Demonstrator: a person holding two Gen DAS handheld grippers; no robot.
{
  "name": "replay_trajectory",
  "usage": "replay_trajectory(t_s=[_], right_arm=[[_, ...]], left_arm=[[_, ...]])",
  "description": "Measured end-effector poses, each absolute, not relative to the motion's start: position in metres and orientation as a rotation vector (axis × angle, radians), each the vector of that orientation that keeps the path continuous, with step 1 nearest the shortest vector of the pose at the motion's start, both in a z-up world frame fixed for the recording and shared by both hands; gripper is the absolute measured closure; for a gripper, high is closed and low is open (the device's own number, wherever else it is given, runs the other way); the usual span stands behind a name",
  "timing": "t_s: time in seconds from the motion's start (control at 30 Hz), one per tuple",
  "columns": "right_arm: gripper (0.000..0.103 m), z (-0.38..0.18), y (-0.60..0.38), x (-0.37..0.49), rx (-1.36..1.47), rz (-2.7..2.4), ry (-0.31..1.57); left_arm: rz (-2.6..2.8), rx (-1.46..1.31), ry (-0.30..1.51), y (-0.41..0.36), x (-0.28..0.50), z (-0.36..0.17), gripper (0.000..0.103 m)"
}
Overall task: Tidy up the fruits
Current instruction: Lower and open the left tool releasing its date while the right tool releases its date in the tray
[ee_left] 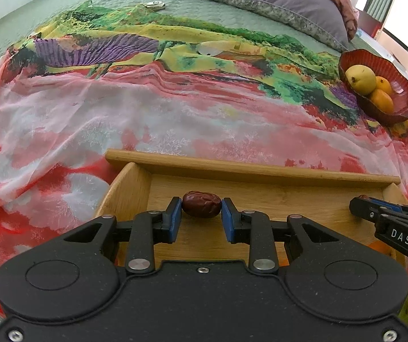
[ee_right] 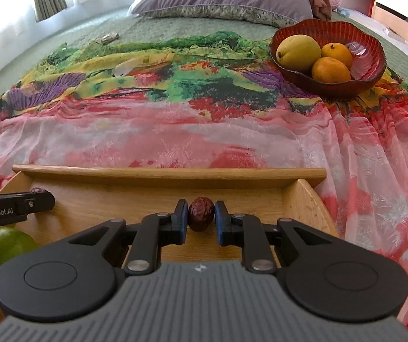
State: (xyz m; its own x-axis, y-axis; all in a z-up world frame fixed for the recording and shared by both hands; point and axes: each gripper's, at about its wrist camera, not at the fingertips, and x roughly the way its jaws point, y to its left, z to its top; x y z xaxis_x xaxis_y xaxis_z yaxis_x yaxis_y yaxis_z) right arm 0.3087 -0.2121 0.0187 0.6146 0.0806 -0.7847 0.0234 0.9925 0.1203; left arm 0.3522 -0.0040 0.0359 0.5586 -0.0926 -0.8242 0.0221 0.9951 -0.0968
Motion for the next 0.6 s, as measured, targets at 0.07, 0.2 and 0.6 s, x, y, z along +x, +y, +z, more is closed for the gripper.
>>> replay_trajectory(t_s=[0.07,0.2,0.6], right_arm=[[0.079,0.0179,-0.2126,0.3090,0.124,0.033,0.915],[0.079,0.0168,-0.2141,0.3092,0.124,0.031,0.919],[0.079,0.0164,-0.2148,0.3096,0.129,0.032,0.919]], left_arm=[[-0.071,-0.070,0.975,-0.0048,0.3518,0.0357,0.075],[-0.068,-0.075,0.975,-0.0050,0.3517,0.0355,0.075],[-0.070,-0.053,0.964,-0.0049,0.3508,0.0351,0.074]])
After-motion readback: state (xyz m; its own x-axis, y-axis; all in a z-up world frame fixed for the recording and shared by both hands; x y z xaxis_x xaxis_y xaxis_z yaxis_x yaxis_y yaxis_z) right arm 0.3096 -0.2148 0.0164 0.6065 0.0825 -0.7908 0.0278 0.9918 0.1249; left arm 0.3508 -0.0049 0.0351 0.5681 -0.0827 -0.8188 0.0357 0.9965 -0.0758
